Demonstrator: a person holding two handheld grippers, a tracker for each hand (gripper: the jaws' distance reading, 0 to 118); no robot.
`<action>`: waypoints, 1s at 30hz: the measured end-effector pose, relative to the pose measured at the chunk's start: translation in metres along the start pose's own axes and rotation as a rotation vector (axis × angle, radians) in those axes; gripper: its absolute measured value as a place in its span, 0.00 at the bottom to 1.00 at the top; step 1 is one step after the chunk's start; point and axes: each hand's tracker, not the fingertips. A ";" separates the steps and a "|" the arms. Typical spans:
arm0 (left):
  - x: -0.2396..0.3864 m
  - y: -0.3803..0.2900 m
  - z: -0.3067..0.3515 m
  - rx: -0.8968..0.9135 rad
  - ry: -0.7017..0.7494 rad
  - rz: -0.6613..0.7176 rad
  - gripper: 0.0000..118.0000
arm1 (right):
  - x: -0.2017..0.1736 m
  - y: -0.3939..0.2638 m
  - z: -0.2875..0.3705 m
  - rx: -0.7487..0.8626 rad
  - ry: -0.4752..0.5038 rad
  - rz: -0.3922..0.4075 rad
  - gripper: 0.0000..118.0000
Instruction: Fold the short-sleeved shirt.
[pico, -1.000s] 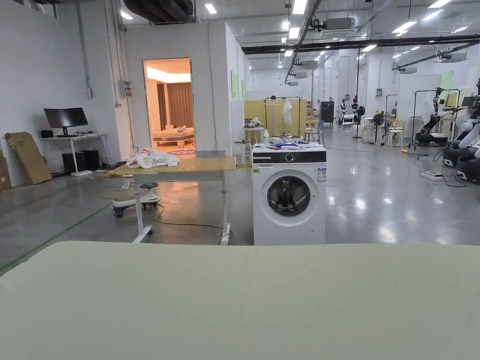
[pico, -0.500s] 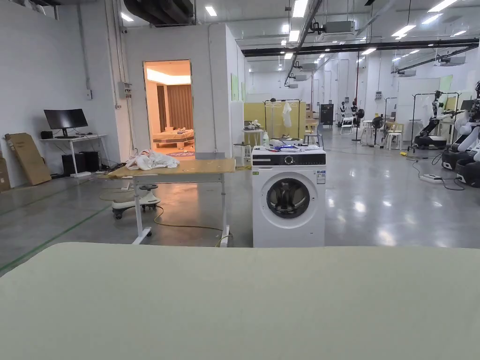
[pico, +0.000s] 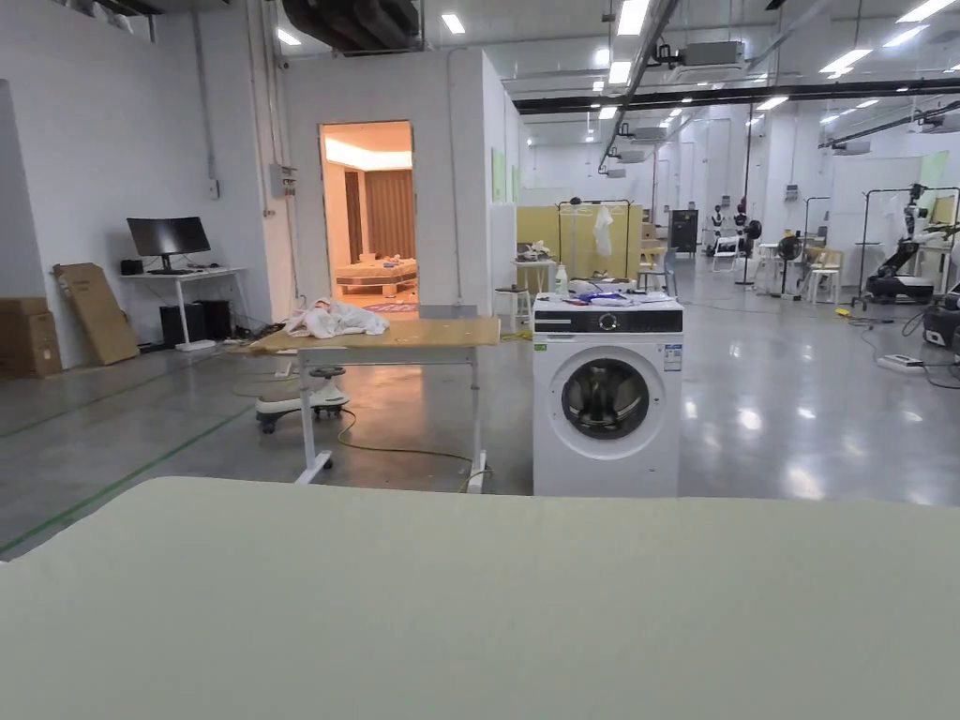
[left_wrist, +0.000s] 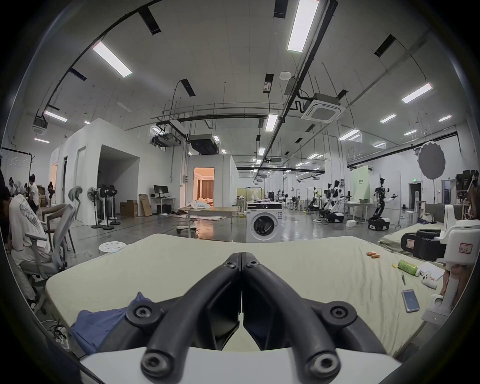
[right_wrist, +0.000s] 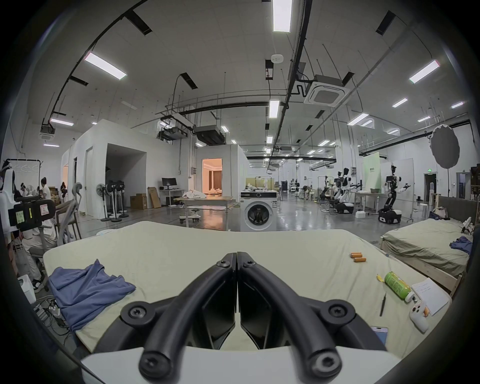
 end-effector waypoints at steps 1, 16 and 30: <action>-0.003 0.000 0.002 0.001 0.011 -0.004 0.00 | -0.003 0.000 -0.002 0.000 0.011 -0.006 0.00; -0.056 -0.001 0.056 -0.014 0.239 -0.001 0.00 | -0.078 -0.001 -0.038 -0.016 0.275 -0.020 0.00; -0.097 -0.048 0.049 -0.228 0.247 0.015 0.27 | -0.097 -0.021 -0.047 -0.093 0.365 -0.056 0.00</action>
